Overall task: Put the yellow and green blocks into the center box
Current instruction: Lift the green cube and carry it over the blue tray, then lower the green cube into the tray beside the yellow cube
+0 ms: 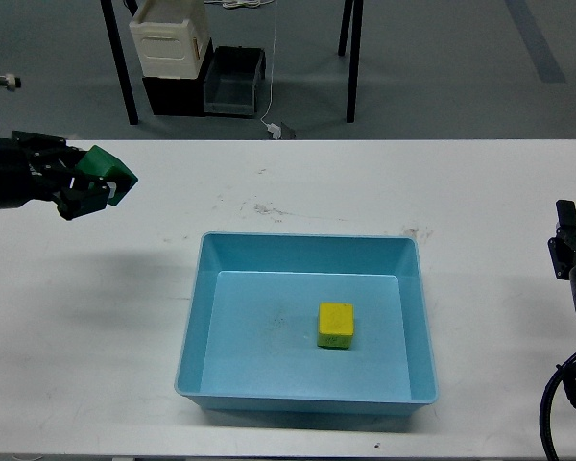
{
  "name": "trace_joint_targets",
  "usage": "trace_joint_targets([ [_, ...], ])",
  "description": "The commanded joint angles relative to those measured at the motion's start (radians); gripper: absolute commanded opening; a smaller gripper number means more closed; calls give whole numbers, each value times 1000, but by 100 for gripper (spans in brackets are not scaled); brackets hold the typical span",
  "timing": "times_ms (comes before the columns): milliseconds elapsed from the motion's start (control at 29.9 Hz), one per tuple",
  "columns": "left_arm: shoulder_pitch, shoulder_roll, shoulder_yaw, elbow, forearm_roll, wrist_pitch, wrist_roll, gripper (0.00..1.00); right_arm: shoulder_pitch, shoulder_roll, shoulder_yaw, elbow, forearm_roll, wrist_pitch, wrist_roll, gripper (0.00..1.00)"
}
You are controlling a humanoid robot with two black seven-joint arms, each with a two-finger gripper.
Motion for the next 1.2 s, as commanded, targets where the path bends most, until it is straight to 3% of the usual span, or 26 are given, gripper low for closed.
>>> trace_joint_targets([
  [0,-65,-80,18,-48,13,-112,0,24,1,0,16,-4,17,0,0,100],
  [301,-274,-197,310,-70,109,-112,0,24,-2,0,62,-13,17,-6,0,100],
  [468,-329,-254,397,-70,120,-112,0,25,-7,0,63,-13,17,-15,-3,100],
  [903,-329,-469,477,-33,181,-112,0,26,-7,0,77,-13,46,-17,-2,100],
  [1171,-312,-506,518,59,226,-112,0,30,-7,0,85,-11,60,-17,-2,100],
])
